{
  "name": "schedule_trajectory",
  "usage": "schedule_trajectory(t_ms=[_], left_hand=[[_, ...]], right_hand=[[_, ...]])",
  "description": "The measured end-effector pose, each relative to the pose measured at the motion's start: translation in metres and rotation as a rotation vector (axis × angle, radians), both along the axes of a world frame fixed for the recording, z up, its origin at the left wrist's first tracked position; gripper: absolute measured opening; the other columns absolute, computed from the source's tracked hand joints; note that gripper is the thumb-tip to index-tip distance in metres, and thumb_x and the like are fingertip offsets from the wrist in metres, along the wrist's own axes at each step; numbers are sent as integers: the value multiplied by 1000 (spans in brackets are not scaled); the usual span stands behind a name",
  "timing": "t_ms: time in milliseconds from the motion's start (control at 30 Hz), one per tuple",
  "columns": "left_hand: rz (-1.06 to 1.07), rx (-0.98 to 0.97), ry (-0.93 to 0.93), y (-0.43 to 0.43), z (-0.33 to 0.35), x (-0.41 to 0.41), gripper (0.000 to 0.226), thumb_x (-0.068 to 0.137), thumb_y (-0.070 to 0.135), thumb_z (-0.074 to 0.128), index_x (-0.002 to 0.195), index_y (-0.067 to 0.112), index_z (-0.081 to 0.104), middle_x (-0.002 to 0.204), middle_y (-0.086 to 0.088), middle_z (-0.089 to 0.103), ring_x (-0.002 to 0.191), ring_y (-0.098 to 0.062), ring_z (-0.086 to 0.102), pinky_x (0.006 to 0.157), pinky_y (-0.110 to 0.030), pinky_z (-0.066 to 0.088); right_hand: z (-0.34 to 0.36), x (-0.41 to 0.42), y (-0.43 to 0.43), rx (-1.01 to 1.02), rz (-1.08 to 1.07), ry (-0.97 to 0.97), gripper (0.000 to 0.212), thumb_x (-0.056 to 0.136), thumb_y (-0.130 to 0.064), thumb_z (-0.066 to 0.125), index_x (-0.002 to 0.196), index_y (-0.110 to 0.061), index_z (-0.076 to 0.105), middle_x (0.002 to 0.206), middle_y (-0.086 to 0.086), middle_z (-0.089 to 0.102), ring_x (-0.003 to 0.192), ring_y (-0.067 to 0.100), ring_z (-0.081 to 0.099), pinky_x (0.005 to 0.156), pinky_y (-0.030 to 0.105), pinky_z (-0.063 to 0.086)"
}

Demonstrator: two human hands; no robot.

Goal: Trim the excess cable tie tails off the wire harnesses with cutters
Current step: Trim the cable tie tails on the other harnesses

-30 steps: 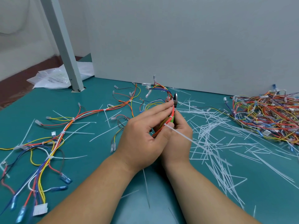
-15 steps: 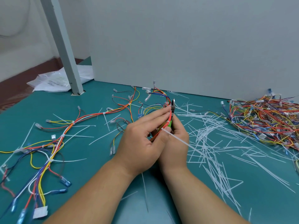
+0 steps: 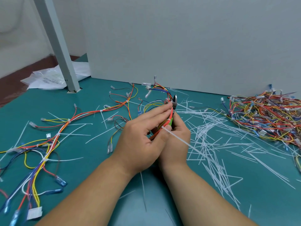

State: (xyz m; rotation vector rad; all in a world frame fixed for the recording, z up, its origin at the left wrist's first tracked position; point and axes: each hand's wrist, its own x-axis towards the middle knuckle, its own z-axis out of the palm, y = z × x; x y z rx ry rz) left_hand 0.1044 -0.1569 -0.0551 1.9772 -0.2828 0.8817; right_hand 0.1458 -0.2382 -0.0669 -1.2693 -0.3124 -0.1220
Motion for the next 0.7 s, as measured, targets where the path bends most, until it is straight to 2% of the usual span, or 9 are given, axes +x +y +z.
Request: schedule_trajectory(t_ms=[100, 200, 367, 467, 533, 633, 700], left_hand=[[6, 2, -2, -1, 0, -1, 38, 94, 7, 64, 132, 5, 66, 143, 2, 60, 134, -3, 54, 112, -25, 42], [19, -4, -18, 0, 0, -2, 38, 94, 8, 63, 131, 5, 66, 142, 1, 61, 133, -3, 54, 112, -26, 42], [27, -16, -28, -1, -1, -2, 37, 94, 8, 64, 130, 5, 67, 141, 1, 61, 132, -4, 55, 111, -25, 43], [31, -11, -20, -1, -1, -2, 36, 94, 10, 65, 130, 5, 67, 141, 2, 61, 132, -3, 55, 111, -24, 42], [32, -3, -19, -1, -1, -3, 36, 95, 12, 65, 131, 6, 67, 142, 2, 61, 132, -2, 54, 111, -24, 42], [32, 7, -27, -2, 0, -3, 36, 96, 14, 64, 131, 6, 67, 142, 2, 61, 133, -3, 54, 111, -24, 42], [43, 7, -31, -2, 1, -2, 36, 96, 14, 64, 130, 6, 67, 141, 2, 62, 131, -4, 56, 109, -25, 44]], right_hand=[[-1, -1, 0, -1, 1, -3, 11, 78, -20, 71, 86, -27, 71, 70, -7, 56, 67, 13, 49, 64, 31, 48], [-1, -4, 1, -17, -3, -6, 15, 71, -33, 68, 85, -29, 69, 71, -6, 55, 70, 17, 47, 65, 36, 44], [0, -4, 0, -28, -5, 8, 10, 80, -15, 64, 81, -24, 66, 70, -4, 52, 70, 16, 44, 65, 34, 42], [1, -5, 0, 14, 28, 39, 14, 80, -12, 64, 79, -25, 68, 71, -1, 51, 70, 16, 44, 62, 29, 44], [2, -5, 0, 18, 29, 44, 13, 81, -12, 63, 80, -24, 68, 72, 2, 49, 71, 17, 43, 62, 31, 44], [1, -6, -2, -8, 10, 3, 4, 82, -10, 61, 82, -14, 63, 72, 2, 51, 69, 16, 42, 64, 32, 42], [3, -7, -2, 19, 34, 9, 5, 81, -8, 61, 85, -9, 63, 73, 3, 51, 67, 14, 43, 61, 27, 43]])
